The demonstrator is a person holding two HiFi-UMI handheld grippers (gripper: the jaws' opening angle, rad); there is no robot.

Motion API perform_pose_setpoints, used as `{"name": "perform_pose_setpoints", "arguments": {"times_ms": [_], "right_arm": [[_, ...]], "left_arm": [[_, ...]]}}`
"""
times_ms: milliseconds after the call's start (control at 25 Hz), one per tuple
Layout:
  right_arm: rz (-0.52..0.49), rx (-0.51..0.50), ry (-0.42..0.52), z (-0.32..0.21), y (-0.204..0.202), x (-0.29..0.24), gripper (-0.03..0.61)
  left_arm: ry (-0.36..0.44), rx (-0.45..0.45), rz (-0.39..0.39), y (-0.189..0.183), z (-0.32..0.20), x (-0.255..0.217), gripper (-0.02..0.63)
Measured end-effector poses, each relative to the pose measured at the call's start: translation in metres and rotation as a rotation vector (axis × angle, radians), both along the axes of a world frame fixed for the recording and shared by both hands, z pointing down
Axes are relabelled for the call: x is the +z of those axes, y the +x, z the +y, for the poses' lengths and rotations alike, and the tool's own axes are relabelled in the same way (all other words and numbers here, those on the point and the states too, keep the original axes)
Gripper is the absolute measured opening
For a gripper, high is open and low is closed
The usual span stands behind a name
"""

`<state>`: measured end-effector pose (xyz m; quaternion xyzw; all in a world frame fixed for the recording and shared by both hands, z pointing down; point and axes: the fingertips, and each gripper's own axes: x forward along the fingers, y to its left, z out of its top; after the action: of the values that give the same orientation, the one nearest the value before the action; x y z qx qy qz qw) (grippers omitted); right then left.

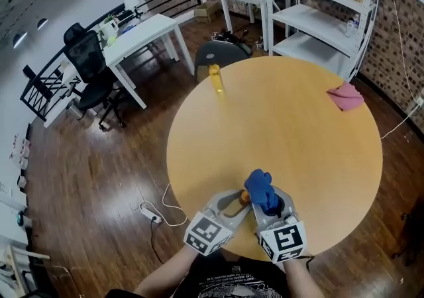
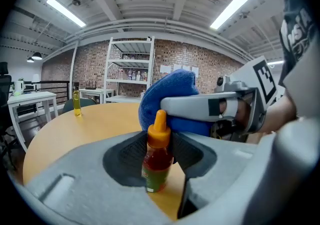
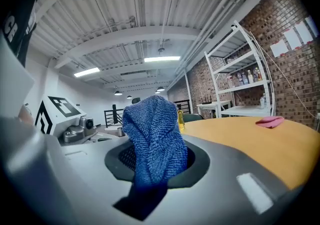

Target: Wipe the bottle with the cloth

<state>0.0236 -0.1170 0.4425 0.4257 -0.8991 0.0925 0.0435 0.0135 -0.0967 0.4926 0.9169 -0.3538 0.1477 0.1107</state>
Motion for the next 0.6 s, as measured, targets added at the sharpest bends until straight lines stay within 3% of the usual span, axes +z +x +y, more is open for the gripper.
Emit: {"name": "perform_pose_setpoints", "arguments": {"times_ms": [600], "right_arm": [[-0.083, 0.029, -0.122, 0.0, 0.014, 0.04, 0.097]], "left_arm": [[-0.025, 0.021, 0.048, -0.002, 0.0, 0.0, 0.153]]}}
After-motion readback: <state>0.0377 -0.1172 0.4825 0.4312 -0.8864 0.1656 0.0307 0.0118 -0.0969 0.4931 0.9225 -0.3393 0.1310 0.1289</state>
